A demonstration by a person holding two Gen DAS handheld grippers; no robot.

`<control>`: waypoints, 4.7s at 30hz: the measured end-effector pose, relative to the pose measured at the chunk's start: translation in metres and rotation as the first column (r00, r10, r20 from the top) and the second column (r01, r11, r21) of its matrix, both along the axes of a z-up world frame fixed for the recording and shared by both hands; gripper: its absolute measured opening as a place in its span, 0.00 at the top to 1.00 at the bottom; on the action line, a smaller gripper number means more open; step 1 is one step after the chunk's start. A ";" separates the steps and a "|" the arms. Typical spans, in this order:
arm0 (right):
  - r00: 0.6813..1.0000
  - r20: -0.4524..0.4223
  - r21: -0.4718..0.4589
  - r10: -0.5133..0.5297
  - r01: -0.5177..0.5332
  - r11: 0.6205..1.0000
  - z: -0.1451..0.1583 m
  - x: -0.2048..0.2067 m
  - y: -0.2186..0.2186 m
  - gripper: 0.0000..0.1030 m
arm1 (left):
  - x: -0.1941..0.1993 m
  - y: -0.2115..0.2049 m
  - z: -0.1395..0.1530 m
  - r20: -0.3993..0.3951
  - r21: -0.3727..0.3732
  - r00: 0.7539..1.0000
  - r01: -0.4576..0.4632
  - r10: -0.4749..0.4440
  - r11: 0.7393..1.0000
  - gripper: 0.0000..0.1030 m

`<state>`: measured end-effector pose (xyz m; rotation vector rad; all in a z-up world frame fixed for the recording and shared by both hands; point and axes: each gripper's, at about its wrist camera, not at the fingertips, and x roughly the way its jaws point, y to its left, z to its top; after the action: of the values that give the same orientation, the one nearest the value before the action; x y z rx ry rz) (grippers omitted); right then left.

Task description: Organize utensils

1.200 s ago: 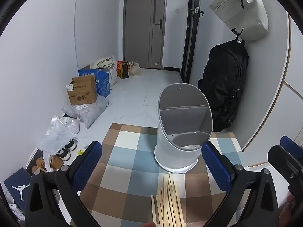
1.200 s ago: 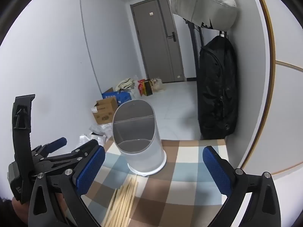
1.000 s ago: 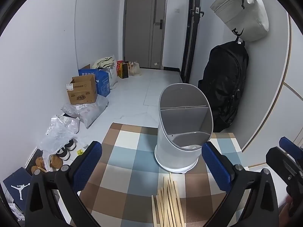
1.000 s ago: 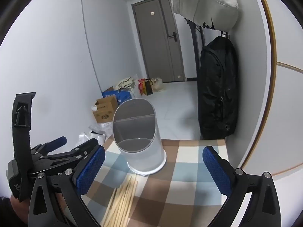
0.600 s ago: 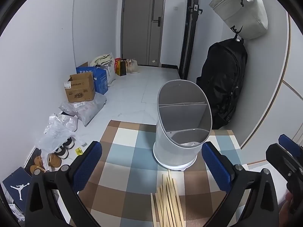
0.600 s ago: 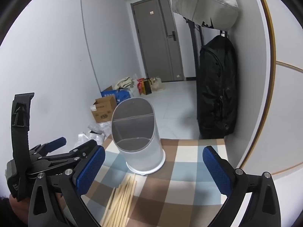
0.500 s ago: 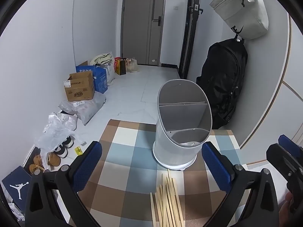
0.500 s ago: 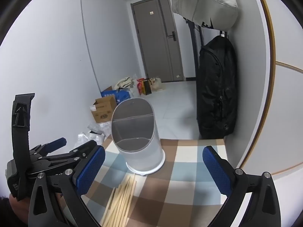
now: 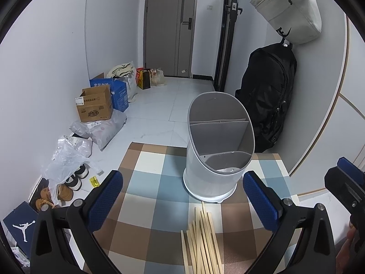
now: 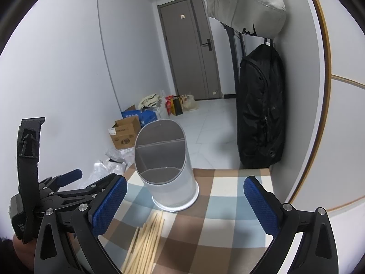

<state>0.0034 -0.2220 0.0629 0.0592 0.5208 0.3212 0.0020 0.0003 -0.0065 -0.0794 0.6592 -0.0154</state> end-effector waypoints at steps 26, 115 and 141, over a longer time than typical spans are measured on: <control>1.000 0.000 0.005 -0.007 0.007 1.000 0.004 -0.001 -0.002 0.00 | 0.001 0.000 -0.005 -0.021 -0.007 1.000 0.007 -0.007 1.000 0.01; 0.863 -0.472 0.091 0.177 -0.152 0.984 -0.086 0.049 0.026 0.43 | 0.036 0.029 -0.051 -0.346 -0.336 0.921 0.055 -0.177 0.940 1.00; 0.815 -0.573 -0.145 0.088 -0.206 0.968 -0.155 0.091 0.098 0.85 | 0.037 0.075 -0.047 -0.309 -0.438 0.934 0.026 -0.178 0.899 1.00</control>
<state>0.0941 -0.1241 -0.0925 -0.0887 1.1537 0.4037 0.0387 0.0756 -0.0537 -0.4823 1.0026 -0.2567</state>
